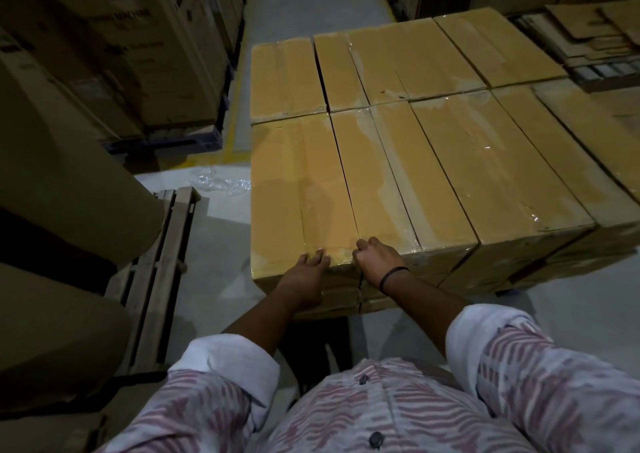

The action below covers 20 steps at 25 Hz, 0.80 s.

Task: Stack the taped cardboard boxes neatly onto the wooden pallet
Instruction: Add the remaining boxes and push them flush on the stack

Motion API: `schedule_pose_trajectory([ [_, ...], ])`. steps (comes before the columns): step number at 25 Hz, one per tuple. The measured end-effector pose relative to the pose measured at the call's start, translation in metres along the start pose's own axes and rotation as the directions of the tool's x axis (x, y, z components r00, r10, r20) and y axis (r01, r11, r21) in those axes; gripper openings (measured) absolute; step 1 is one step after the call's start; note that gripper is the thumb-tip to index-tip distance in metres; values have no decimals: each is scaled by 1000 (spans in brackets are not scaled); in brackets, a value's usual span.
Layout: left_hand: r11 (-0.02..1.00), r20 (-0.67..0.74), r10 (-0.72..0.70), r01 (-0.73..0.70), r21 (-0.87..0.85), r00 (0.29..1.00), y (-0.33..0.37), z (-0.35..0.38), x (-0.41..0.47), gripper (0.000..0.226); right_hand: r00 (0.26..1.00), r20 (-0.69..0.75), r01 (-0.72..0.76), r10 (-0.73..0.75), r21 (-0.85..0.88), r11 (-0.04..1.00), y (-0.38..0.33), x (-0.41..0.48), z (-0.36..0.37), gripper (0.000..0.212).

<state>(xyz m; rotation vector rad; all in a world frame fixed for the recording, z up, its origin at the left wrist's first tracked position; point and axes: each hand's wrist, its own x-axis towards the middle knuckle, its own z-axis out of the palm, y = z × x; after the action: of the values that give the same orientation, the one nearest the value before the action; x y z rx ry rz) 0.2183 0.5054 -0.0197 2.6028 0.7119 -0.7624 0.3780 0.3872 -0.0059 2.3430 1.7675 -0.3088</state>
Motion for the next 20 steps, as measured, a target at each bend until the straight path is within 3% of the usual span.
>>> schedule_pose_trajectory([
  [17,998,16,-53,53,32,998,13,-1,-12,93,995,-66,83,-80,56,995,14,-9,8,29],
  [20,995,-14,-92,93,32,996,22,13,-14,102,993,-99,77,-66,107,991,30,-25,26,47],
])
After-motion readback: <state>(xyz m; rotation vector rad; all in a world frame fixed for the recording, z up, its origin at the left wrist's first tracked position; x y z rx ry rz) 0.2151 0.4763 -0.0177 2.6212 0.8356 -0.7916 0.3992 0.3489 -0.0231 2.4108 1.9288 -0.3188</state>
